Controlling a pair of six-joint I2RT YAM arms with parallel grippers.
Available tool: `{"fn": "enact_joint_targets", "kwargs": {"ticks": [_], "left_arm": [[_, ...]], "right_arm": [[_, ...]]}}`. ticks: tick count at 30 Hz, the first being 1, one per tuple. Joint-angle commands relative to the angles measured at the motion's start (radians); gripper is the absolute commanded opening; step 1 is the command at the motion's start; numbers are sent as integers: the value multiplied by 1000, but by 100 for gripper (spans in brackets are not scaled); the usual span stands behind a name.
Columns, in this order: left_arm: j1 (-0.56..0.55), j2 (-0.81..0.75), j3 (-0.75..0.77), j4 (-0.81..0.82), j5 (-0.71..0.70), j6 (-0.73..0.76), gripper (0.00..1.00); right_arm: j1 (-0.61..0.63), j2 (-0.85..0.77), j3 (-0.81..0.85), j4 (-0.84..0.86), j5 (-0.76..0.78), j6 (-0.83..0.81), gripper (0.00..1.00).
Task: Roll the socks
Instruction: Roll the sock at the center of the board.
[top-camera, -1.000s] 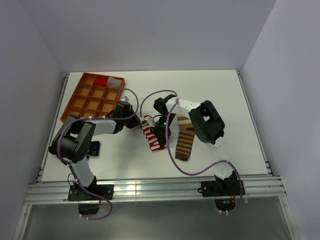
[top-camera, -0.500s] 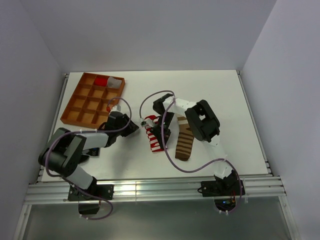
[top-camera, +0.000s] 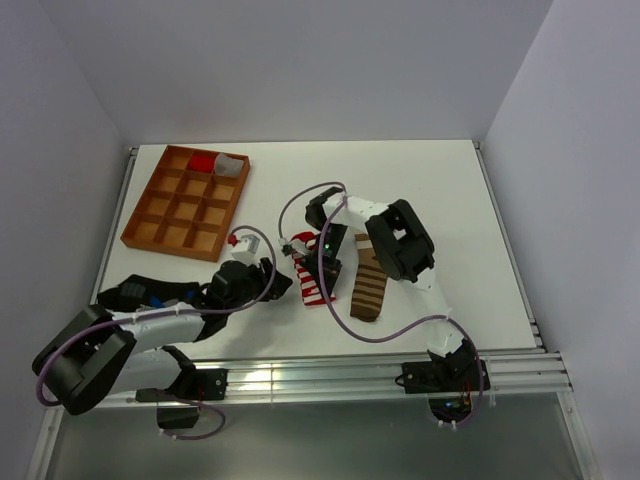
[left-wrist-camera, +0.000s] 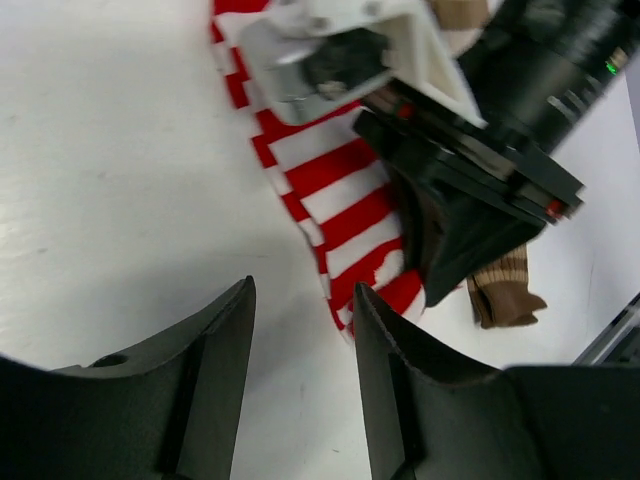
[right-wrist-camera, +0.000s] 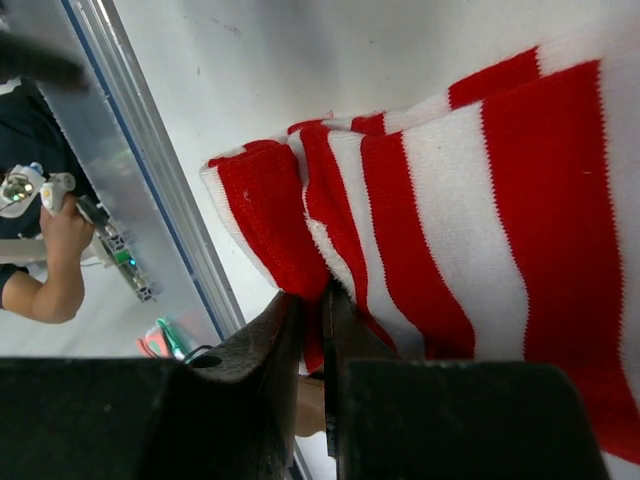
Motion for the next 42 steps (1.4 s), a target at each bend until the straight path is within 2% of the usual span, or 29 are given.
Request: {"fn": "enact_joint_targets", "kwargs": {"ticks": [1, 7, 12, 15, 28, 30, 38, 42], "left_arm": [[-54, 12, 48, 69, 11, 128, 49], [-122, 85, 129, 42, 11, 220, 51], [-140, 150, 178, 60, 92, 252, 53], [-145, 227, 207, 60, 141, 263, 51], [-148, 296, 186, 134, 238, 246, 49], [-148, 319, 195, 127, 246, 247, 46], [-147, 343, 172, 151, 206, 223, 43], [-147, 363, 171, 150, 200, 209, 39]], "right_arm": [[-3, 36, 12, 21, 39, -30, 4], [-6, 45, 13, 7, 35, -34, 5], [-13, 56, 22, -4, 27, -34, 5], [-14, 58, 28, -5, 22, -31, 5], [-36, 78, 53, -19, 2, -17, 5], [-39, 78, 54, -22, -1, -16, 5], [-51, 81, 56, -21, -11, -5, 5], [-59, 78, 53, -22, -18, -5, 5]]}}
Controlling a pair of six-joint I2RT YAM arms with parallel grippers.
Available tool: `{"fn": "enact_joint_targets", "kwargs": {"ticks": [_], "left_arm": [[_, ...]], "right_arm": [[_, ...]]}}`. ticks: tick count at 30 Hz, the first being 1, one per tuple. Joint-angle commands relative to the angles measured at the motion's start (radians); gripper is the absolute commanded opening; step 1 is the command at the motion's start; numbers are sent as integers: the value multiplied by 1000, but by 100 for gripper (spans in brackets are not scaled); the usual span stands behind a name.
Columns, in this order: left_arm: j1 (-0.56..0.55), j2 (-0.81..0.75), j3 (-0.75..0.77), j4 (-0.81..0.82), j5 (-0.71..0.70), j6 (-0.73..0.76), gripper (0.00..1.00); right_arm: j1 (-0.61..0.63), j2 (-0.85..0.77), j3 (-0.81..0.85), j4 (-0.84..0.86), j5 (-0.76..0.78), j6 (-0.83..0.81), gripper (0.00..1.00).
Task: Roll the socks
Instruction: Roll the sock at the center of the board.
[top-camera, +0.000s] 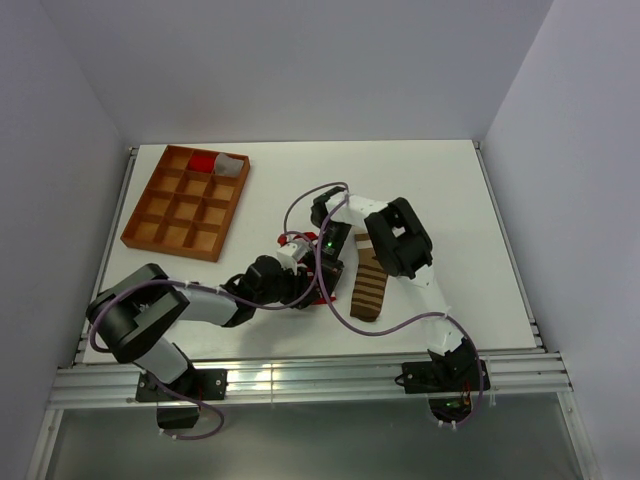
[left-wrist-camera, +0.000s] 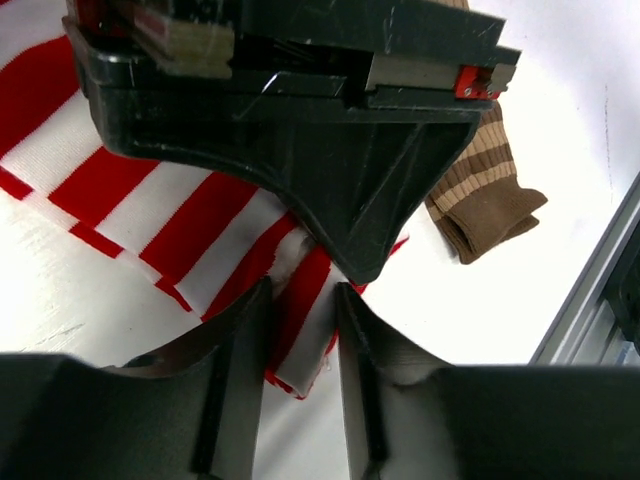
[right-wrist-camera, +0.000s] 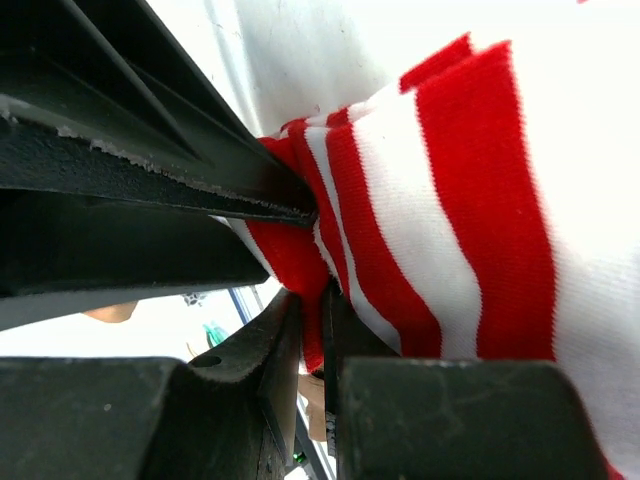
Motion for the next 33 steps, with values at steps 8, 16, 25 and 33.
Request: {"fn": "enact_joint_targets", "kwargs": {"ticks": [8, 16, 25, 33], "left_arm": [[-3, 48, 2, -2, 11, -72, 13], [3, 76, 60, -172, -25, -163, 0], [64, 161, 143, -312, 31, -275, 0], [97, 211, 186, -385, 92, -330, 0]], "right_arm": [[-34, -6, -9, 72, 51, 11, 8], [-40, -138, -117, 226, 90, 74, 39], [-75, -245, -187, 321, 94, 130, 54], [-163, -368, -284, 450, 142, 184, 56]]}}
